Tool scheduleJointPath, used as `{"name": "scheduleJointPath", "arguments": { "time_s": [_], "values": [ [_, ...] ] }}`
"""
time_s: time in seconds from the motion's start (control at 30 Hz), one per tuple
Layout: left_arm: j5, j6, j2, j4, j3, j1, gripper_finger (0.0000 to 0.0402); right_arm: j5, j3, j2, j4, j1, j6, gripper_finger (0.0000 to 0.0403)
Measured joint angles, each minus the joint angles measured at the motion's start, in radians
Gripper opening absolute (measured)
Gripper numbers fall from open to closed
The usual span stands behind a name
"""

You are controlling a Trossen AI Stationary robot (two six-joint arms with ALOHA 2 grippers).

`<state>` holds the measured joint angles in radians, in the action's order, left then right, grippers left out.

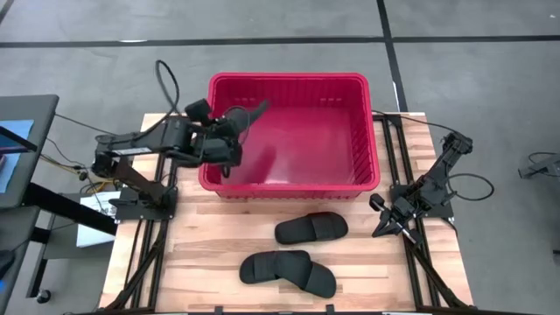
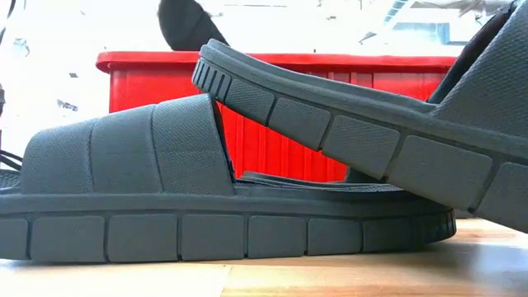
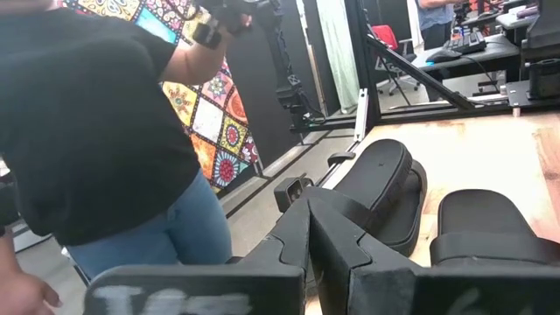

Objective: Pick and place slides into bin
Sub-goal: Put the slide into the organizer bin

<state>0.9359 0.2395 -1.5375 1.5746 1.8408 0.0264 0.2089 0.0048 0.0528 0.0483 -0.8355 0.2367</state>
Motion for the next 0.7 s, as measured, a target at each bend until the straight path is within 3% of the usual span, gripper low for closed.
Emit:
{"name": "scheduleJointPath", "arguments": {
  "time_s": [0.23,0.7],
  "values": [
    [0.020,-0.043,-0.050,-0.004,-0.032,-0.083,0.0000,0.000,0.000,0.000,0.000,0.000,0.000,0.0000],
    [-0.041,-0.102,-0.149,-0.001,-0.065,-0.179,0.0000,0.000,0.000,0.000,0.000,0.000,0.000,0.0000]
  ]
}}
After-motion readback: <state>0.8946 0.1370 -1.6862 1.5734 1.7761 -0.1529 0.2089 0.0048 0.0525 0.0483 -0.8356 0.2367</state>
